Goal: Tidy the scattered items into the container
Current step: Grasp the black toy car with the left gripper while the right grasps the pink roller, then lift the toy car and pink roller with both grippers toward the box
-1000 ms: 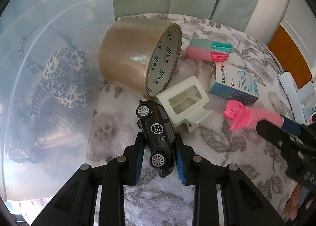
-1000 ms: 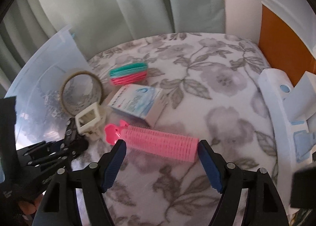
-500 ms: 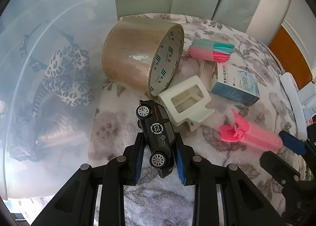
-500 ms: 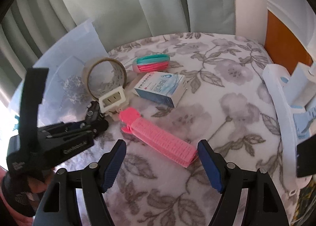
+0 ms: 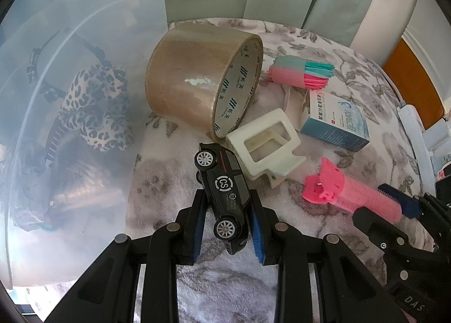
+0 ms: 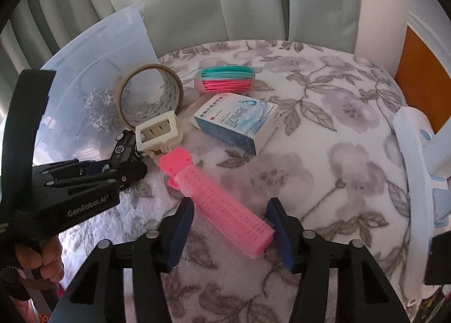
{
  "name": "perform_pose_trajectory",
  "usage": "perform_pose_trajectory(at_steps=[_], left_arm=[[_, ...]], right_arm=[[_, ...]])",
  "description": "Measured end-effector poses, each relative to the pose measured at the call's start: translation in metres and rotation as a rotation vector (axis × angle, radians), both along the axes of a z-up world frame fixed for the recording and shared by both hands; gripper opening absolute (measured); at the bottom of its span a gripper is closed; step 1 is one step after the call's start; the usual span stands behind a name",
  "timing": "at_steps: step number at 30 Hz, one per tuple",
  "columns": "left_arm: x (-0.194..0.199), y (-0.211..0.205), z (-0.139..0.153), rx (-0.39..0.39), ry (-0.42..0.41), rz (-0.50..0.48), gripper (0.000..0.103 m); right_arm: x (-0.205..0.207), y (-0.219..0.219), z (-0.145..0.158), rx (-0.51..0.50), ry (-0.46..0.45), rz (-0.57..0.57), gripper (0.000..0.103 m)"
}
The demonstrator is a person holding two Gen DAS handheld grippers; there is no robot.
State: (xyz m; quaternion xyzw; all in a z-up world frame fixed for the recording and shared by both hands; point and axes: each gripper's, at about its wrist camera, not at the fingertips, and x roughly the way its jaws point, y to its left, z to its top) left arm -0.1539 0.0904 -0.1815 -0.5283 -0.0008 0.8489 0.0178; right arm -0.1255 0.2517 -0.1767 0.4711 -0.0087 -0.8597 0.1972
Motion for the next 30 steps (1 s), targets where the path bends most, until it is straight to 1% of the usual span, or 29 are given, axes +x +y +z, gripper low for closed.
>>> perform_pose_trajectory(at_steps=[1,2,9,12,16,19,23,30], left_arm=[[0.000,0.000,0.001,0.001,0.000,-0.002,0.030],[0.000,0.001,0.001,0.002,0.000,-0.003,0.030],[0.007,0.003,0.009,0.019,0.006,-0.012,0.030],[0.009,0.002,0.011,0.039,0.006,-0.013,0.030],[0.015,0.005,0.018,0.053,0.010,-0.025,0.030],[0.024,0.007,0.023,0.067,0.014,-0.039,0.030],[0.029,0.009,0.035,0.088,0.030,-0.053,0.030],[0.043,0.010,0.064,0.104,0.087,-0.080,0.030]], right_arm=[[0.002,-0.001,0.002,-0.002,0.004,0.004,0.047],[0.005,-0.003,0.003,-0.004,0.006,0.008,0.042],[0.021,-0.008,0.014,-0.049,0.014,0.012,0.028],[0.028,-0.007,0.016,-0.075,0.002,-0.021,0.027],[0.038,0.004,0.018,-0.182,-0.027,-0.100,0.026],[0.046,0.011,0.020,-0.224,-0.042,-0.165,0.026],[0.053,0.020,0.026,-0.240,-0.046,-0.212,0.026],[0.067,0.030,0.053,-0.262,0.011,-0.280,0.026]])
